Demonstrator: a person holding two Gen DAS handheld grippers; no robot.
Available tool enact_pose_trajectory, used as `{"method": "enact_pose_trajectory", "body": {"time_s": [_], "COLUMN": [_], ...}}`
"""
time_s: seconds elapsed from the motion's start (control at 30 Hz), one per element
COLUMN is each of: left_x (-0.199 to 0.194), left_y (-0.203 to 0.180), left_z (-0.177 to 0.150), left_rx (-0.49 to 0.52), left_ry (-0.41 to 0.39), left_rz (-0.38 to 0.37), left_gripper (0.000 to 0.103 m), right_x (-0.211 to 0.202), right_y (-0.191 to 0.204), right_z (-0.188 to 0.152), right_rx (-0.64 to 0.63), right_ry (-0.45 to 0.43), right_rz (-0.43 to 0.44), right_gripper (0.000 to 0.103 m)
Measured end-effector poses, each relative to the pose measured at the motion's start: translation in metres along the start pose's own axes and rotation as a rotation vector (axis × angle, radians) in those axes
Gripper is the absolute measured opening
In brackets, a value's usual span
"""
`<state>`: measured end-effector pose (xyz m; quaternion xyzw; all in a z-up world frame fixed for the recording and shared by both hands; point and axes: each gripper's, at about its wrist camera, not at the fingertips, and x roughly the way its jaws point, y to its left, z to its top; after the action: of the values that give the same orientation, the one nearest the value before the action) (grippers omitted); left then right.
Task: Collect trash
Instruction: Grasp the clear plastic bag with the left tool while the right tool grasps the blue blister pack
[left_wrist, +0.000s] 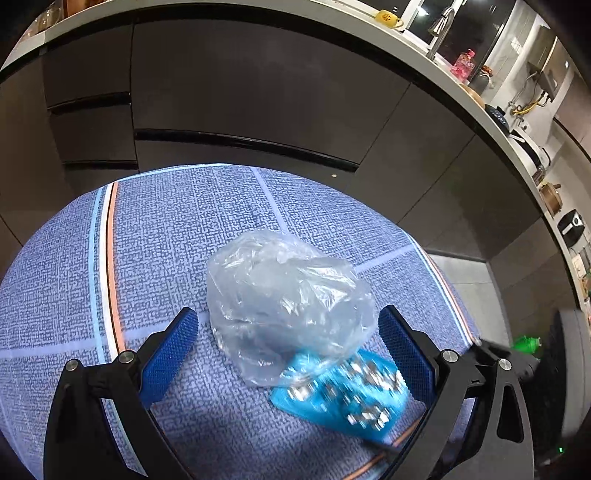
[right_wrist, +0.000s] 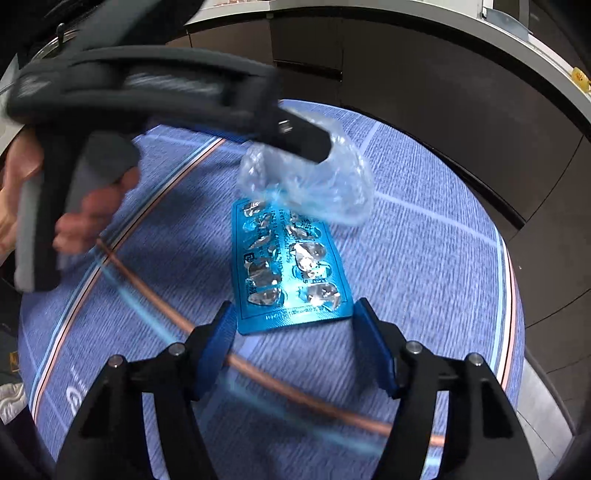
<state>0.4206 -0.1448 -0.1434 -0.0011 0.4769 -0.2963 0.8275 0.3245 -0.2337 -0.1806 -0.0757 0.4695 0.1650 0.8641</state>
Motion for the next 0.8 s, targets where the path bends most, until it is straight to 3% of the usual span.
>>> {"method": "enact_pose_trajectory", "body": {"time_s": [0.1, 0.23, 0.27, 0.33, 0.4, 0.53, 0.6, 0.67, 0.7, 0.73, 0.8], "left_x": [0.004, 0.014, 0.016, 0.015, 0.009, -0.019, -0.034, -0.048, -0.053, -0.06, -0.067], "left_y": [0.001, 0.007, 0.009, 0.009, 0.009, 0.016, 0.022, 0.029, 0.033, 0.037, 0.042], "left_z": [0.0, -0.002, -0.004, -0.011, -0.021, -0.047, -0.061, -0.073, -0.077, -0.081, -0.084], "left_rx": [-0.005, -0.03, -0.038, -0.023, -0.005, -0.003, -0.01, -0.024, -0.033, -0.052, -0.074], "left_ry": [0.0, 0.067, 0.081, 0.088, 0.097, 0.075, 0.066, 0.063, 0.057, 0.039, 0.024], "left_rz": [0.015, -0.037, -0.048, -0.029, -0.024, -0.014, 0.007, 0.035, 0.041, 0.053, 0.059], "left_gripper": [0.09, 0.045, 0.04, 0.017, 0.009, 0.009, 0.011, 0.035, 0.06, 0.073, 0.078], "right_x": [-0.008, -0.019, -0.021, -0.025, -0.028, -0.036, -0.042, -0.045, -0.043, -0.042, -0.035], "right_y": [0.002, 0.007, 0.008, 0.012, 0.016, 0.024, 0.027, 0.03, 0.029, 0.031, 0.033], "right_z": [-0.015, -0.036, -0.039, -0.045, -0.05, -0.058, -0.059, -0.054, -0.048, -0.045, -0.038], "right_rx": [0.014, 0.038, 0.042, 0.047, 0.045, 0.019, 0.005, -0.009, -0.014, -0.022, -0.032], "right_ry": [0.002, 0.001, 0.002, 0.003, 0.007, -0.003, -0.025, -0.043, -0.044, -0.045, -0.042], "right_rz": [0.011, 0.039, 0.046, 0.06, 0.079, 0.093, 0.095, 0.1, 0.1, 0.099, 0.097], "right_gripper": [0.066, 0.066, 0.067, 0.067, 0.067, 0.07, 0.084, 0.086, 0.087, 0.088, 0.088]}}
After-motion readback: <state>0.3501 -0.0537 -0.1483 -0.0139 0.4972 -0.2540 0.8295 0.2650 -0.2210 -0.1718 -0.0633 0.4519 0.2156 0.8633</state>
